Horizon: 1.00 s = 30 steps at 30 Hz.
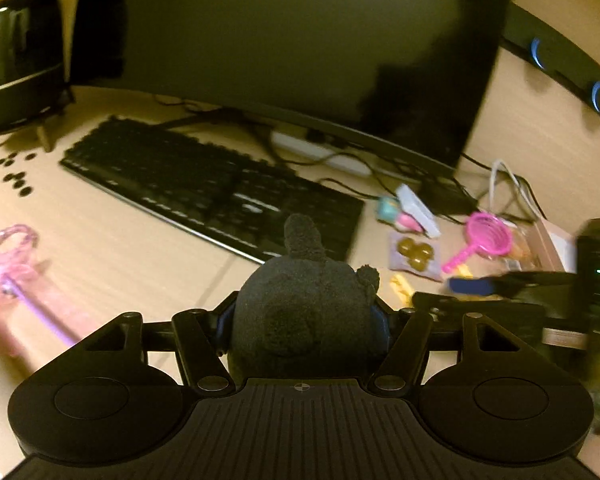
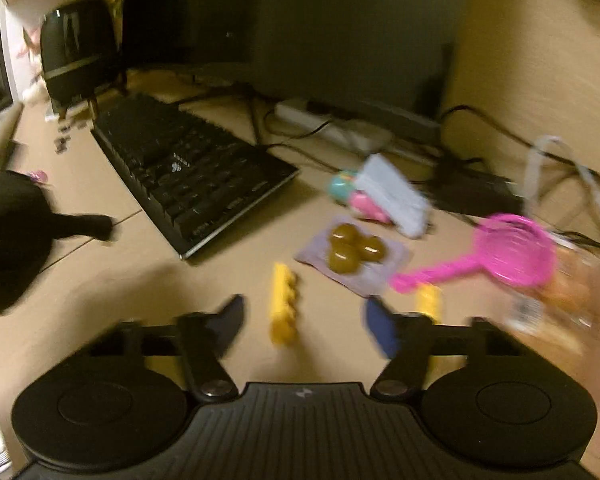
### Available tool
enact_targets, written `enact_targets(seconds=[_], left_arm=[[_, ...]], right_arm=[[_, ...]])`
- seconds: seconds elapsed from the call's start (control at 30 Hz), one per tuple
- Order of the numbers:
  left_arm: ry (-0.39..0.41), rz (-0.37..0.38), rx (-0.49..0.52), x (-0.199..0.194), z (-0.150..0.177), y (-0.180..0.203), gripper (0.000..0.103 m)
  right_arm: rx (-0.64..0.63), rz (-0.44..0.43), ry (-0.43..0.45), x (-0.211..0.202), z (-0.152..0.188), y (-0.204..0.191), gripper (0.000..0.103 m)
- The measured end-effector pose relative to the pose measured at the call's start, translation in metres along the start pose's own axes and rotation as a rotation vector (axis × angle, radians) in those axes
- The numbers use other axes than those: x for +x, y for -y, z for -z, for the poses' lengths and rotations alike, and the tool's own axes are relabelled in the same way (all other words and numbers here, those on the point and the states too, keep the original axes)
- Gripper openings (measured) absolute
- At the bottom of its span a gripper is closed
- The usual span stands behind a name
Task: Organize objects
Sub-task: 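Grasp the small yellow toy brick with the right gripper while the left lifts the plush, then release the plush into the pink box with the left gripper while the right drops the brick in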
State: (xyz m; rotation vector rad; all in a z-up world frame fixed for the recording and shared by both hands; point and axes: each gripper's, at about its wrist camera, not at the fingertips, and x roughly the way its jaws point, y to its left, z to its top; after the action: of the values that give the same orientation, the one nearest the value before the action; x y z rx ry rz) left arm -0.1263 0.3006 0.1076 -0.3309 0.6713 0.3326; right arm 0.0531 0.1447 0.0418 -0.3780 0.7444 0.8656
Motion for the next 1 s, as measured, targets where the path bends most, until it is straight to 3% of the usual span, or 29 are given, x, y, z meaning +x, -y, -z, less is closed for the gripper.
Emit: enact_targets(seconds=[0.1,0.17,0.23,0.43,0.73,0.9,1.0], left_arm=[[0.01,0.019,0.001,-0.001,-0.005,-0.006,0.068],[0.022,0.039,0.01,0.0,-0.008,-0.007,0.068],[0.013,0.072,0.019,0.008,-0.012,-0.002,0.068],[-0.02,0.242,0.115,0.021,-0.019,0.046,0.068],[-0.068,0.526,0.339,0.03,-0.019,0.199,0.069],[-0.08,0.618,0.376,0.054,-0.033,0.288,0.069],[-0.086,0.67,0.306,0.081,-0.05,0.335,0.071]], right_arm=[[-0.017,-0.008,-0.032,0.018,-0.005,-0.009,0.03],[-0.034,-0.006,-0.049,0.021,-0.004,-0.013,0.012],[-0.029,-0.015,-0.054,0.01,-0.001,-0.01,0.012],[0.064,0.047,-0.006,-0.073,0.021,0.028,0.012],[0.254,0.249,0.044,-0.195,0.117,0.11,0.012],[0.361,0.352,0.08,-0.231,0.162,0.15,0.012],[0.413,0.395,0.117,-0.251,0.179,0.165,0.012]])
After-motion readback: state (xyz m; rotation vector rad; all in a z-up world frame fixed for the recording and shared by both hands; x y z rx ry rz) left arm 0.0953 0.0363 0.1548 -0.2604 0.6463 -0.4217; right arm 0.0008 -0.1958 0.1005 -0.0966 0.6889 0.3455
